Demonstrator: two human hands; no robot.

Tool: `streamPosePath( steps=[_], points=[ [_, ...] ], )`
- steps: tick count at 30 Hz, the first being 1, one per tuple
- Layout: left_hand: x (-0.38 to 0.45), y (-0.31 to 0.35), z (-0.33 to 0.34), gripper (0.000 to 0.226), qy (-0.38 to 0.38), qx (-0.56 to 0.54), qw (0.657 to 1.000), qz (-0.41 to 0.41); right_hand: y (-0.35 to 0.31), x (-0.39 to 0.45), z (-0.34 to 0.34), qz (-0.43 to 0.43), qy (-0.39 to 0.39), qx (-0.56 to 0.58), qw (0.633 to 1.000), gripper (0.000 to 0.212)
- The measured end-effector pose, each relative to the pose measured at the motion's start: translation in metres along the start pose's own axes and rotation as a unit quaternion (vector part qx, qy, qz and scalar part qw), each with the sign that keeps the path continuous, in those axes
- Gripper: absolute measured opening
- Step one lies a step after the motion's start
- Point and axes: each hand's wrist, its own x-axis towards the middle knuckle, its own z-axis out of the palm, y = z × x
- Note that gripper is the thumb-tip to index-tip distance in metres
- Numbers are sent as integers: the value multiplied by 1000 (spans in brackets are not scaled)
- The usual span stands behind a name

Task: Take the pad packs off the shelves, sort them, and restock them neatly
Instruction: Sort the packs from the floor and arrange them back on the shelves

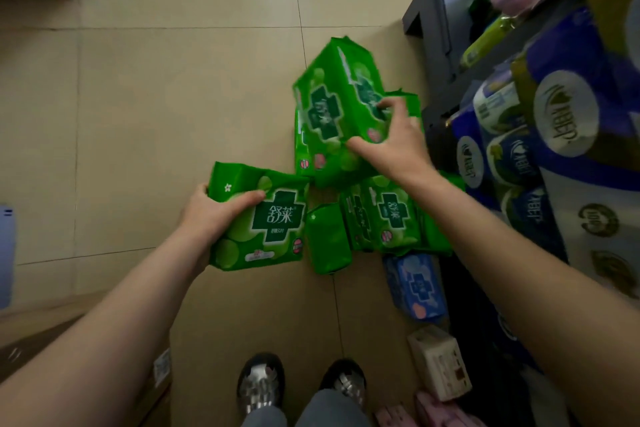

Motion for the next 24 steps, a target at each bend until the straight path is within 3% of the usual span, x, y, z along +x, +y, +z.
streamPosePath(
  steps=[3, 5, 9, 11, 13, 15, 17, 18, 20, 22, 24],
  points=[
    [9, -13, -6, 61, 52, -9, 999, -3, -15, 17, 53, 40, -41, 75, 996, 62],
    [20, -24, -15, 64, 88, 1, 996, -2, -15, 35, 86, 75, -24, 85, 993, 59],
    [38, -40, -33, 64, 95, 39, 995, 4, 3, 57, 128, 91, -26, -20, 995, 67],
    [43, -46, -36, 62, 63, 52, 996, 18, 14, 56, 138, 63, -87, -203, 973, 68],
    [43, -48, -35, 60, 39, 64, 997, 28, 20, 47, 139, 27, -100, -287, 952, 66],
    [39, -47, -36, 72, 3, 70, 997, 22, 14, 32, 128, -7, -92, -204, 974, 69],
    [30, -41, -36, 91, -81, 95, 992, 11, 6, 8, 109, -65, -185, -22, 980, 81],
    [24, -35, -35, 92, -134, 116, 984, 8, 3, -7, 100, -103, -266, 30, 958, 88],
    [13, -21, -29, 83, -240, 149, 959, 3, 3, -39, 88, -170, -382, 22, 908, 102],
    [2, -9, -17, 73, -299, 163, 940, 6, 14, -61, 80, -191, -380, 17, 905, 107],
    [-4, -3, 2, 64, -290, 189, 938, 37, 30, -74, 74, -187, -311, 30, 931, 104]
  ],
)
